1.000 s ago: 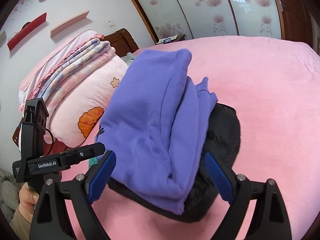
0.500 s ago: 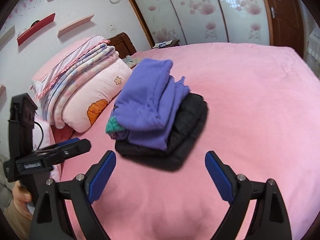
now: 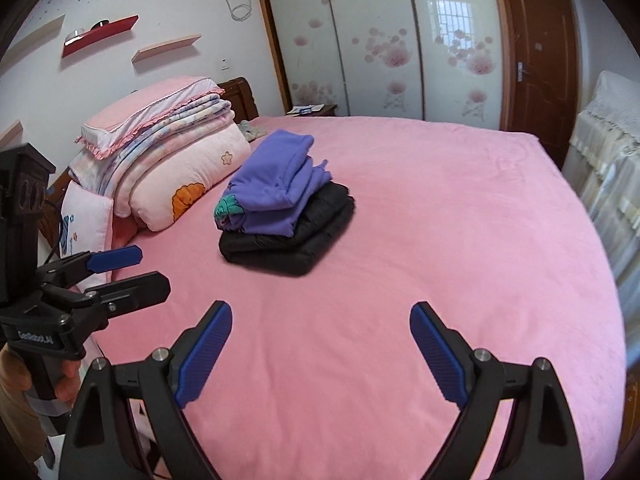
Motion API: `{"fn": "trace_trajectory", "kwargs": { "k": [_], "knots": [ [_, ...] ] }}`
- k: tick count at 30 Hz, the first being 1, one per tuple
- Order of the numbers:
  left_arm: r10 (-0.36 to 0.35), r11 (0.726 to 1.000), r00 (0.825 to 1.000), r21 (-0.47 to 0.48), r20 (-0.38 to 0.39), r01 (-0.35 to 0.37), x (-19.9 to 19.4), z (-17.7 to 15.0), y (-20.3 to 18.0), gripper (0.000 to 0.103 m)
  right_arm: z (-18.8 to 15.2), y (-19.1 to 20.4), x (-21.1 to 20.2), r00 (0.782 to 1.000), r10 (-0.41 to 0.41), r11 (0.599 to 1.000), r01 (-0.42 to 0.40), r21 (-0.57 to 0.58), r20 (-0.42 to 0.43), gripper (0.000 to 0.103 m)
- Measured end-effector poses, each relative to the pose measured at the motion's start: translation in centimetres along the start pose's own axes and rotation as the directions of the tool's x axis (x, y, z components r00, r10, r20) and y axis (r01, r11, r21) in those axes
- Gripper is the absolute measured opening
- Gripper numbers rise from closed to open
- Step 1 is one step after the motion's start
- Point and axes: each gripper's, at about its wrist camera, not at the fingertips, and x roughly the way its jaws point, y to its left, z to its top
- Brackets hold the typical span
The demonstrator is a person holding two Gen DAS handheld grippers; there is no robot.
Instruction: Fold large clothes
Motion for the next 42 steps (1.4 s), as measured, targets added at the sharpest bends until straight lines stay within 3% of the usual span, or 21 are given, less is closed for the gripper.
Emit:
{"fn": "trace_trajectory", "kwargs": {
  "k": [5, 13, 22, 27, 36, 42],
  "knots": [
    [-0.031, 0.999, 0.999, 0.017, 0.009, 0.031, -2.5, -3.4, -4.2, 0.103, -3.5, -0.9, -4.4, 1.000, -0.012, 1.000, 0.012, 0.025, 0.007, 0.091],
    [0.000, 1.000, 0.999, -0.012, 0.035, 0.001, -5.4, -8.9, -8.3, 0.103, -9.2, -2.0, -9.6, 0.998, -0.049, 0.996, 0.046, 0.075, 0.045, 0.091],
    [0.105, 0.994, 0.992, -0.047, 0.064, -0.102, -5.9, -14.9, -10.8, 0.103, -15.3, -3.5, -12.8, 0.983, -0.165, 0.970, 0.146, 0.194, 0.085, 0.091],
    [0.154, 0.988, 0.988, -0.020, 0.029, -0.154, -4.9, -17.6, -12.3, 0.103, -17.1, -3.9, -14.0, 0.974, -0.204, 0.960, 0.179, 0.216, 0.101, 0.091],
    [0.204, 0.979, 0.978, -0.013, 0.034, -0.204, -4.6, -19.1, -13.2, 0.102, -18.9, -3.2, -13.7, 0.959, -0.269, 0.953, 0.252, 0.170, 0.085, 0.091],
    [0.201, 0.980, 0.979, -0.016, 0.037, -0.201, -4.7, -19.1, -13.4, 0.102, -19.4, -2.9, -13.2, 0.964, -0.255, 0.956, 0.240, 0.170, 0.072, 0.091]
  ]
}}
